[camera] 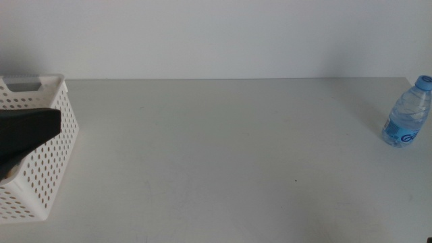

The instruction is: Use arms to grab the bottles and put them into the dustbin to the left of the table.

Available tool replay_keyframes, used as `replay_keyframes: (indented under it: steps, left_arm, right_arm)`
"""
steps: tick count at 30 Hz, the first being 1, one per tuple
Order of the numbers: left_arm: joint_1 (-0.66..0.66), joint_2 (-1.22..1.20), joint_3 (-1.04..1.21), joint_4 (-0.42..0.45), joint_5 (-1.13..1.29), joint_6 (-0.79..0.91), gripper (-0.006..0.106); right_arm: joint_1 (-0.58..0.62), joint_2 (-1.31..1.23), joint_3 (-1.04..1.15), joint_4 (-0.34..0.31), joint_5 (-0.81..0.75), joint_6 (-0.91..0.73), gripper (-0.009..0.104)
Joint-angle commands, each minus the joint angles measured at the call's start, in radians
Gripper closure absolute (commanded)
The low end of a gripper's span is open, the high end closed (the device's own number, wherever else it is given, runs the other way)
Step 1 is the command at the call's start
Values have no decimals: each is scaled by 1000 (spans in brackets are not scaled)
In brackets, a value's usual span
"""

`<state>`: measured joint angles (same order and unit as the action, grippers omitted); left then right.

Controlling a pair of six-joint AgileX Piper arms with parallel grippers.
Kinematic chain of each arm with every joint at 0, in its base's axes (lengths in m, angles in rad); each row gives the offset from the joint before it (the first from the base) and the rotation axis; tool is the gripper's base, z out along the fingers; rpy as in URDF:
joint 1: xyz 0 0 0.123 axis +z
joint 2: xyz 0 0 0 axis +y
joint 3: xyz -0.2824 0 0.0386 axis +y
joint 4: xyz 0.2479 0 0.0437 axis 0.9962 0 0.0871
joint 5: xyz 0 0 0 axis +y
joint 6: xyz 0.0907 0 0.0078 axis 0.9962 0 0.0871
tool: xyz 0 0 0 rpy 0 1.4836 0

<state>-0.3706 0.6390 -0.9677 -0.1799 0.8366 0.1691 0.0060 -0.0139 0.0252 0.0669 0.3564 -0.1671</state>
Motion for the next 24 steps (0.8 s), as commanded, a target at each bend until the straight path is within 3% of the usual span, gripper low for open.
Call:
replay_keyframes:
  steps: [1, 6, 12, 24]
  left_arm:
    - [-7, 2, -21, -15, -78, -14, 7]
    - [-7, 2, -21, -15, -78, -14, 7]
    - [-7, 2, -21, -14, -78, -14, 7]
    - [-7, 2, -21, -14, -78, -14, 7]
  right_arm:
    - [-5, -21, -6, -21, -73, -13, 1]
    - [-5, -12, -6, -14, -219, 39, 1]
    - [-5, 115, -6, -141, -455, 52, 1]
    - [-5, 613, -6, -133, -920, 242, 1]
